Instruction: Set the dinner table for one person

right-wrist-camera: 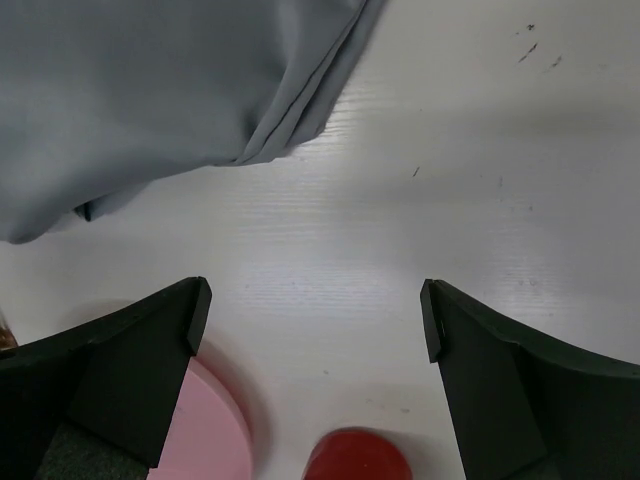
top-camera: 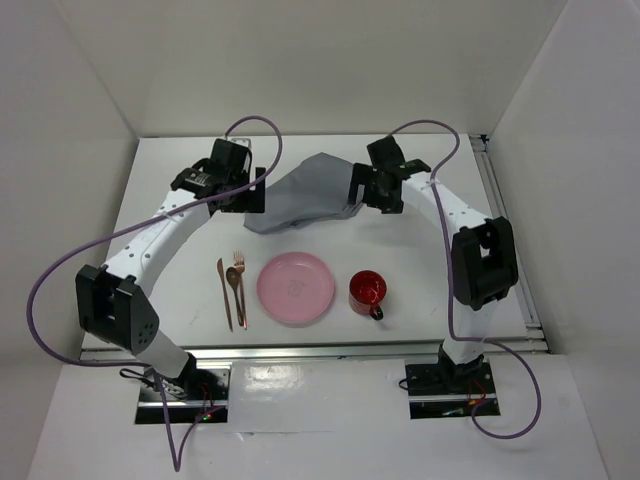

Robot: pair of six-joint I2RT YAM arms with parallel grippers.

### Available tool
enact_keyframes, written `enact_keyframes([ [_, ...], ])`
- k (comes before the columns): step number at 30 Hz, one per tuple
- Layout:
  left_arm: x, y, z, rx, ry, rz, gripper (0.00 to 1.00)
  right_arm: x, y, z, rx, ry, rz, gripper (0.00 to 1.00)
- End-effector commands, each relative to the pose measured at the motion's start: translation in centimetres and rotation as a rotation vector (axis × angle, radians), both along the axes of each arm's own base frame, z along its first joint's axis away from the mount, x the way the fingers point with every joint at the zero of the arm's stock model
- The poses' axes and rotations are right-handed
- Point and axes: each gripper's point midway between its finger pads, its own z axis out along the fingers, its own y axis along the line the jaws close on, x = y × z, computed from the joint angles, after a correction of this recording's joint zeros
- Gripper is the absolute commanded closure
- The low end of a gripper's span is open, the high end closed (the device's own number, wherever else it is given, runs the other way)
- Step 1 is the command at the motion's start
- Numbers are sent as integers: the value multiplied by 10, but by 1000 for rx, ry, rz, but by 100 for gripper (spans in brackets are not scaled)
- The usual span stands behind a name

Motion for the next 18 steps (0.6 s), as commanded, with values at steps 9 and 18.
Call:
enact_keyframes([
  [9, 5, -6, 11, -59, 3, -1, 0, 10, -1, 43, 13, -121, -8, 0],
  [18, 36, 24, -17, -204, 100, 174, 9, 68, -15, 20, 29, -89, -8, 6],
])
